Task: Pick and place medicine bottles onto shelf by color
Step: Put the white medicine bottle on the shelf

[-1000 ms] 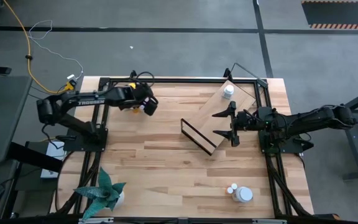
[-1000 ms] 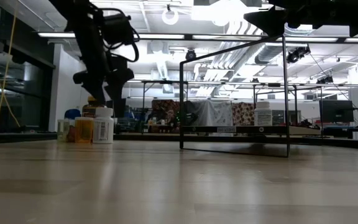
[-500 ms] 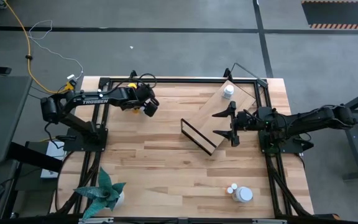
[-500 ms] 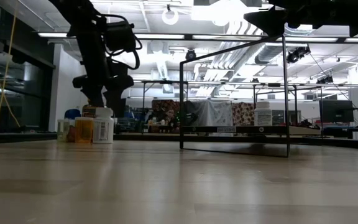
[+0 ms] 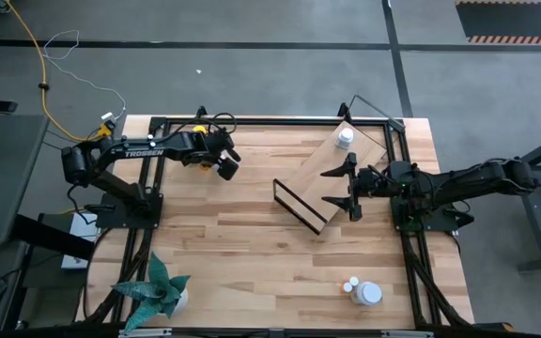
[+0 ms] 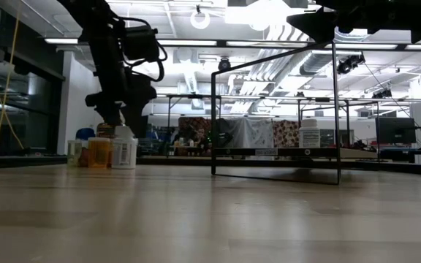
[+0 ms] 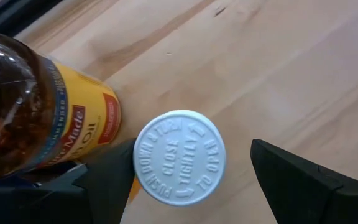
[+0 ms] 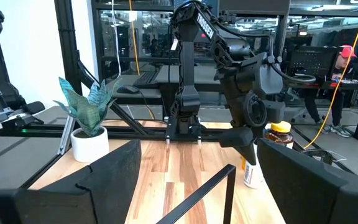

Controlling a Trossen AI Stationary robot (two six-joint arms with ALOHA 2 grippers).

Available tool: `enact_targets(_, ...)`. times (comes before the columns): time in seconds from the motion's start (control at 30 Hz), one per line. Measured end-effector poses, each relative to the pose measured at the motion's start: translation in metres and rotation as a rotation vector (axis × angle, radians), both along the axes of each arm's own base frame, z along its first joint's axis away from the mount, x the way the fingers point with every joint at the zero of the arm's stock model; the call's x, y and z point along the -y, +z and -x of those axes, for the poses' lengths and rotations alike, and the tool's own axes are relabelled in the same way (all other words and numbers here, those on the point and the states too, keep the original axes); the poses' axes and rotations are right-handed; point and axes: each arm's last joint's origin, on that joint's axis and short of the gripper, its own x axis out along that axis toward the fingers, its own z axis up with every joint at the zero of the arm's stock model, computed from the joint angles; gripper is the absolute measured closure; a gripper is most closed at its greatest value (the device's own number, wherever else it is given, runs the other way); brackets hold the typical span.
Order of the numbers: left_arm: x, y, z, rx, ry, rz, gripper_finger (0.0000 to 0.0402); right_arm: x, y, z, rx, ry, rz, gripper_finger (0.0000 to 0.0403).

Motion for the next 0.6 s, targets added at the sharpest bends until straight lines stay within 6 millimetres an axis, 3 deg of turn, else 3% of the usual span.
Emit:
enact_targets(0.27, 0.0046, 0.0000, -0.0028, -0.002, -0.020, -0.001, 0.0108, 0.0000, 0.0000, 0.0000, 0.000, 0.000, 0.000, 0.0091)
enact_targets(0.6, 0.0055, 0.0001, -0.0034, -0.008, -0.022, -0.010, 0.0177, 0.0000, 0.0000, 0.0000, 0.000, 0.000, 0.000, 0.0091)
